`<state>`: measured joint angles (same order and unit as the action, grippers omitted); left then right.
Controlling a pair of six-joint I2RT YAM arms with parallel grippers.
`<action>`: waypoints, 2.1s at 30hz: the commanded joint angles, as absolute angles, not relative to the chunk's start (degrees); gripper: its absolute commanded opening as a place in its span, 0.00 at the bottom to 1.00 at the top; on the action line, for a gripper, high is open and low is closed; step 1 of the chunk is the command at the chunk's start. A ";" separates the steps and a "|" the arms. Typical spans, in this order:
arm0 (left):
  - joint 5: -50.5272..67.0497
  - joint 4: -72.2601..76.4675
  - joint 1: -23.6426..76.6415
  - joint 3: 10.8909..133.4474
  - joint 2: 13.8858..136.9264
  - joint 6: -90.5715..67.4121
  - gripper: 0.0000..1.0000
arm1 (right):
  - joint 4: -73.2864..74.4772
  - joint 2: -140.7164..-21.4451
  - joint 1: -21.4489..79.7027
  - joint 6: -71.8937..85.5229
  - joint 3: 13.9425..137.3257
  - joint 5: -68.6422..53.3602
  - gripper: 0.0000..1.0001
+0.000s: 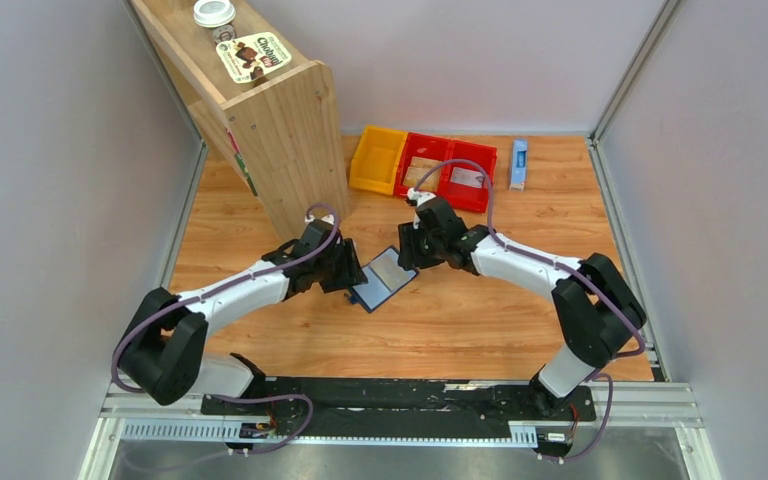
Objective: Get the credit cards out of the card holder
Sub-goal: Remove the credit card from the card holder.
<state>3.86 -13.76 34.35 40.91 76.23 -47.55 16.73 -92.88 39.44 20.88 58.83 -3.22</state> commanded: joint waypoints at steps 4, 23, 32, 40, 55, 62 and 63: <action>4.40 -11.16 34.19 42.01 80.77 -48.17 0.56 | 10.11 -96.85 40.34 20.13 58.97 -5.01 0.49; 5.27 -11.78 34.54 40.43 89.82 -48.61 0.44 | 12.75 -100.20 41.75 19.34 60.29 -9.66 0.41; 4.75 -12.30 34.63 40.52 89.56 -48.34 0.42 | 13.80 -95.72 41.84 19.86 60.91 -10.99 0.39; 4.83 -12.30 34.63 40.34 89.30 -48.43 0.41 | 14.41 -93.87 42.54 19.86 61.00 -13.18 0.48; 2.47 -11.95 34.63 36.83 83.41 -49.57 0.46 | 13.27 -96.41 41.57 21.62 59.15 -6.95 0.36; -3.95 -17.47 34.72 34.54 72.27 -49.48 0.57 | 13.01 -98.61 41.48 21.44 58.62 -4.83 0.34; -5.35 -18.53 34.63 34.72 71.12 -49.22 0.57 | 13.09 -98.53 41.48 21.36 58.62 -4.83 0.34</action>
<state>0.54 -13.13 34.44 34.85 77.45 -49.60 14.66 -97.82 41.69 21.17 58.87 -6.79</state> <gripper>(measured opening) 0.563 0.348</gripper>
